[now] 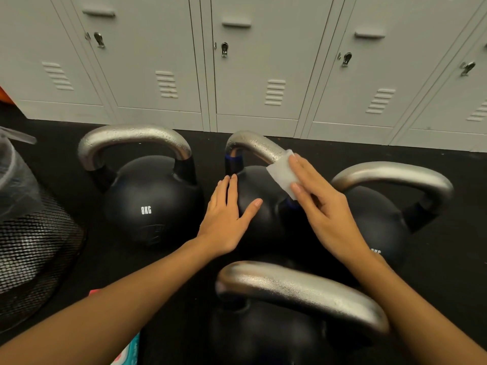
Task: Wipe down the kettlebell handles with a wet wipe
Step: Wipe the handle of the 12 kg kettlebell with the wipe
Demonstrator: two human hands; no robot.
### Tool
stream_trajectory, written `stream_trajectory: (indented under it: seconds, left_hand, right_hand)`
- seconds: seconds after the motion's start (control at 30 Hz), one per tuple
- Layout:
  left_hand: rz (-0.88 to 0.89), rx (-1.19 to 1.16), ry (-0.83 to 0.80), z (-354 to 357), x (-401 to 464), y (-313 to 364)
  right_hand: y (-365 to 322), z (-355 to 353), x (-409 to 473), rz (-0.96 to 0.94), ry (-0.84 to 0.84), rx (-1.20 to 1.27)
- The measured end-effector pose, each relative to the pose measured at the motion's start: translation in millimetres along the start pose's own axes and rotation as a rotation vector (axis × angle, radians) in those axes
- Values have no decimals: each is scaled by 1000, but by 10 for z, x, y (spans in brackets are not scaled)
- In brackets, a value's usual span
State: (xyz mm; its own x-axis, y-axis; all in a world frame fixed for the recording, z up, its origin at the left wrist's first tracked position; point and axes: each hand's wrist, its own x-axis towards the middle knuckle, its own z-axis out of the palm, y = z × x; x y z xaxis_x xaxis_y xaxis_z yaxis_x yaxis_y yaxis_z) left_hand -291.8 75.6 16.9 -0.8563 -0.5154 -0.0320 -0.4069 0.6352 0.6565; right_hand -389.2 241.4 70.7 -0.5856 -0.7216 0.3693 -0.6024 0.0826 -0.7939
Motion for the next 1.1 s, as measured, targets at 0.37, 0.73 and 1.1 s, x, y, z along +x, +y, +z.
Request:
stream_trajectory:
  seconds: [0.37, 0.73, 1.1]
  left_hand:
    - [8, 0, 9, 24, 12, -15]
    - [13, 17, 27, 43, 28, -37]
    - [23, 1, 19, 28, 14, -35]
  right_hand:
    - [-296, 17, 614, 161, -130, -213]
    - [-253, -44, 425, 213, -142, -292]
    - [-221, -16, 659, 329, -180, -213]
